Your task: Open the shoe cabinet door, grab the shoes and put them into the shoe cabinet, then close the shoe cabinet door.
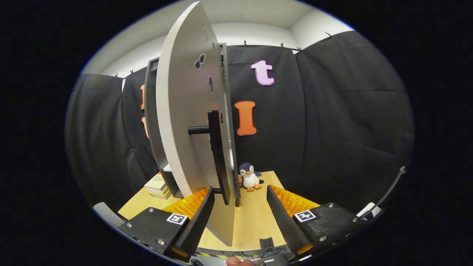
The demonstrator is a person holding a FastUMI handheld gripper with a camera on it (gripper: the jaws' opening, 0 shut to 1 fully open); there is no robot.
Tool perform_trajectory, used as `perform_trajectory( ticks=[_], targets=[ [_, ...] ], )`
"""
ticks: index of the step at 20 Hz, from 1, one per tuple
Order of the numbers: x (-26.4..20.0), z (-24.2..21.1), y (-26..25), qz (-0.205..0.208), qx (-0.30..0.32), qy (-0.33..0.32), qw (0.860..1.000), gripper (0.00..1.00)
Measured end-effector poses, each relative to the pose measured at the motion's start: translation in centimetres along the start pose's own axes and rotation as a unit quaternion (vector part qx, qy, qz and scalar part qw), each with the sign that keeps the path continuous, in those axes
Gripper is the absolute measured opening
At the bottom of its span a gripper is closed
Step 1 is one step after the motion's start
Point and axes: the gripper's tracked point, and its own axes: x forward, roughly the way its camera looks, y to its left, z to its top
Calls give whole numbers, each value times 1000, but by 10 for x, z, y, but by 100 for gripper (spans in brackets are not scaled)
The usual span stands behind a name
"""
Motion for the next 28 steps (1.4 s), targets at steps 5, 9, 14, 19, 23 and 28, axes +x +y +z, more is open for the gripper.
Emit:
perform_trajectory(
  ticks=[5, 9, 14, 19, 23, 28],
  targets=[
    [8, 0, 55, 6, -10, 6, 1000, 90],
    [20, -2, 102, 10, -18, 6, 1000, 90],
    [46, 2, 155, 14, -10, 5, 1000, 90],
    [78, 7, 208, 23, -16, 3, 1000, 91],
    [105, 18, 246, 44, -19, 3, 999, 92],
    [138, 26, 267, 43, -29, -4, 999, 92]
  ],
)
